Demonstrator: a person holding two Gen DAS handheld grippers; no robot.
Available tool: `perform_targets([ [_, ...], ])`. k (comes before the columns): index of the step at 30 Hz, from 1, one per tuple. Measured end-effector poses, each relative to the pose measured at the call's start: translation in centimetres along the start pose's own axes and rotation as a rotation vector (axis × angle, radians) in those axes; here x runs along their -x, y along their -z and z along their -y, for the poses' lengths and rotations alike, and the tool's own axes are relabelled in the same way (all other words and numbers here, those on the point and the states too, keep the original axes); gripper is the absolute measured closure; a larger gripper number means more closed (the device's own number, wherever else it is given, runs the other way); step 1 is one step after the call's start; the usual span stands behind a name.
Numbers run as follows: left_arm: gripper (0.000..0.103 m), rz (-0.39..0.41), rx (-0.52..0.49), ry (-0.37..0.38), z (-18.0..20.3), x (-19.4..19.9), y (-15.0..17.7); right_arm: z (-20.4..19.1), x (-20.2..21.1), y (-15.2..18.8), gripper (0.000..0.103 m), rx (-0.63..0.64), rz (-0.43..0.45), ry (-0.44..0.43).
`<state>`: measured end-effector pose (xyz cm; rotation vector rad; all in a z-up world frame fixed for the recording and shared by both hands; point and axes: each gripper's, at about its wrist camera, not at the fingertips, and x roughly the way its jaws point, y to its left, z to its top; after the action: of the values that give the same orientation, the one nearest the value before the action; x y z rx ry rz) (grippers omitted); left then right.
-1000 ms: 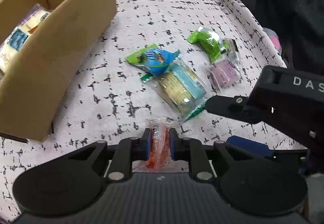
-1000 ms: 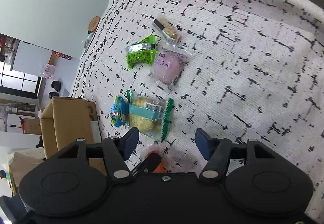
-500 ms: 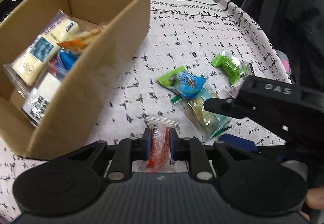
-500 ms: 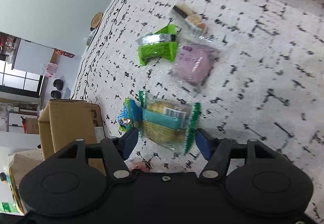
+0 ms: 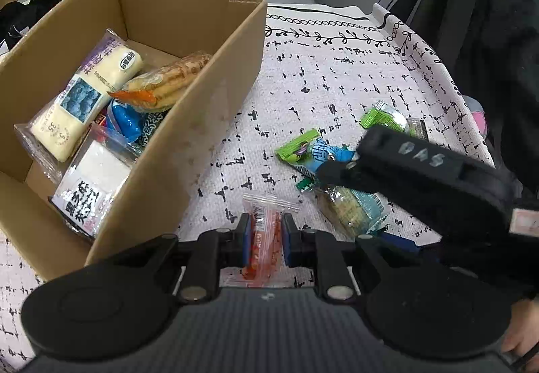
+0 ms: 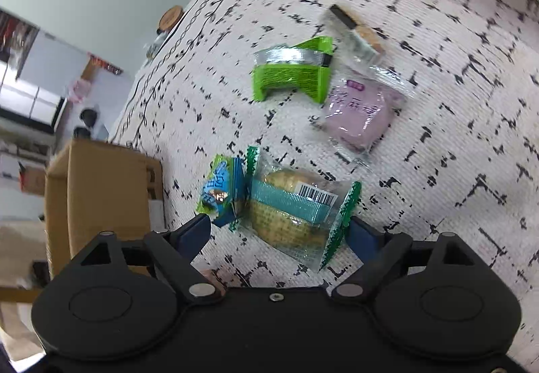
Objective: Organize snacks
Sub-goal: 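Grasp the orange candy stick with the left tool while the right tool grasps the green stick snack, then carry both snacks over the box and open both tools to drop them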
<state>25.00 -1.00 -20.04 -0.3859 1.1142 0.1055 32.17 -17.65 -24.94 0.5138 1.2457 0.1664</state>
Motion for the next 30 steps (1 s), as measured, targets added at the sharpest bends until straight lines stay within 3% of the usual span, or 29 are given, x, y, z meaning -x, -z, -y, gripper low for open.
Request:
perform_targets([
  [3, 0.086, 0.003, 0.007, -0.002, -0.1, 0.2, 0.0, -0.3, 0.0, 0.0, 0.021, 0.025, 0.012, 0.026],
  [4, 0.086, 0.004, 0.008, -0.003, -0.2, 0.3, 0.0, -0.3, 0.0, -0.1, 0.028, 0.026, 0.017, 0.036],
  [5, 0.086, 0.005, 0.008, -0.004, -0.2, 0.4, 0.0, -0.4, 0.1, -0.1, 0.042, 0.029, 0.024, 0.052],
  [6, 0.086, 0.005, 0.008, -0.006, -0.2, 0.6, 0.0, -0.2, 0.4, -0.1, 0.047, 0.027, 0.035, 0.073],
  [11, 0.086, 0.017, 0.004, -0.013, -0.1, 1.5, 0.0, 2.3, 2.1, -0.8, 0.08, -0.109, 0.054, 0.02],
  [18, 0.086, 0.045, -0.003, -0.017, 0.0, 3.1, -0.2, 2.7, 4.5, -0.1, 0.093, -0.144, 0.088, -0.058],
  [19, 0.086, 0.049, -0.004, -0.017, 0.0, 3.3, -0.2, 2.5, 4.9, 0.1, 0.102, -0.141, 0.094, -0.07],
  [30, 0.086, 0.1, -0.01, -0.022, -0.1, 6.0, -1.0, 1.2, 7.9, 0.3, 0.103, -0.111, 0.15, -0.155],
])
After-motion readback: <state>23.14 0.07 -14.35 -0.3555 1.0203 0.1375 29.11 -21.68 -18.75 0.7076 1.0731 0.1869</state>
